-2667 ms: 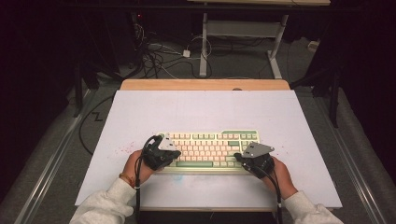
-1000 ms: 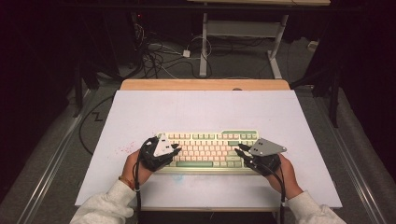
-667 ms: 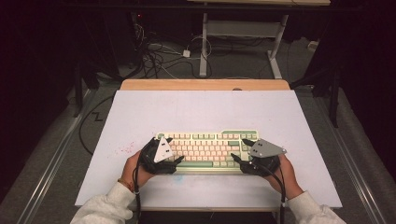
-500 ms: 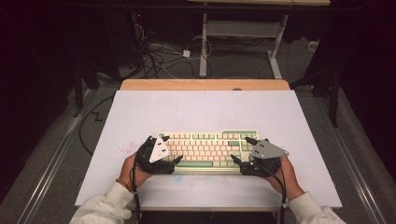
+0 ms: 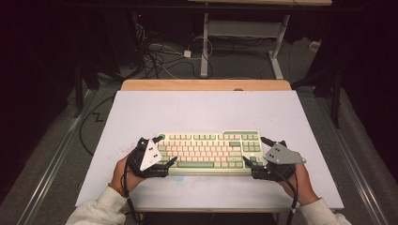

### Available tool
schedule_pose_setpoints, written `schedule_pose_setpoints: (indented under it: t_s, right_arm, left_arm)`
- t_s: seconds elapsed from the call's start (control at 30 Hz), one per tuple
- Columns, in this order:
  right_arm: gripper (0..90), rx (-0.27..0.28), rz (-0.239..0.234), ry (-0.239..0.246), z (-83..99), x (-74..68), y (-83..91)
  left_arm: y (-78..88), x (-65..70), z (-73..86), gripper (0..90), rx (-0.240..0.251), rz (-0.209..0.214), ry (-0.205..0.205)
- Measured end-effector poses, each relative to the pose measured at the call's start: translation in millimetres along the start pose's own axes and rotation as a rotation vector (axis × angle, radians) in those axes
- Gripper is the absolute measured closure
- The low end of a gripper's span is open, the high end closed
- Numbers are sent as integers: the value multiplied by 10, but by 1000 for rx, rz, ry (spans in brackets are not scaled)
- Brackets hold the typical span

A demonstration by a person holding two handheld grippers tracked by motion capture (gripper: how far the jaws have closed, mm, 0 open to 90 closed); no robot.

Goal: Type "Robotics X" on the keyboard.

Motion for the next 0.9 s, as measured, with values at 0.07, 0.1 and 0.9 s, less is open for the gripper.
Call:
schedule_pose_setpoints:
  t_s: [0.07,0.1,0.9]
  right_arm:
    - [166,1,16,-5,31,37,40]
    - [166,1,18,-11,47,55,61]
    - [174,-2,81,-72,497,260,352]
  left_arm:
    - [25,-11,31,178,2,-12,4]
    - [38,-16,48,178,1,-14,4]
    - [243,-92,495,177,-58,-35,57]
Point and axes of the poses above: each handheld gripper's, and its own axes: y roughly backward along the jaws, z roughly out of its underside, x roughly to its right, the point moved 5 cm from there along -y, roughly forward along the jaws, and after that the axes turned 6 degrees about -z, right-handed, at the moved point
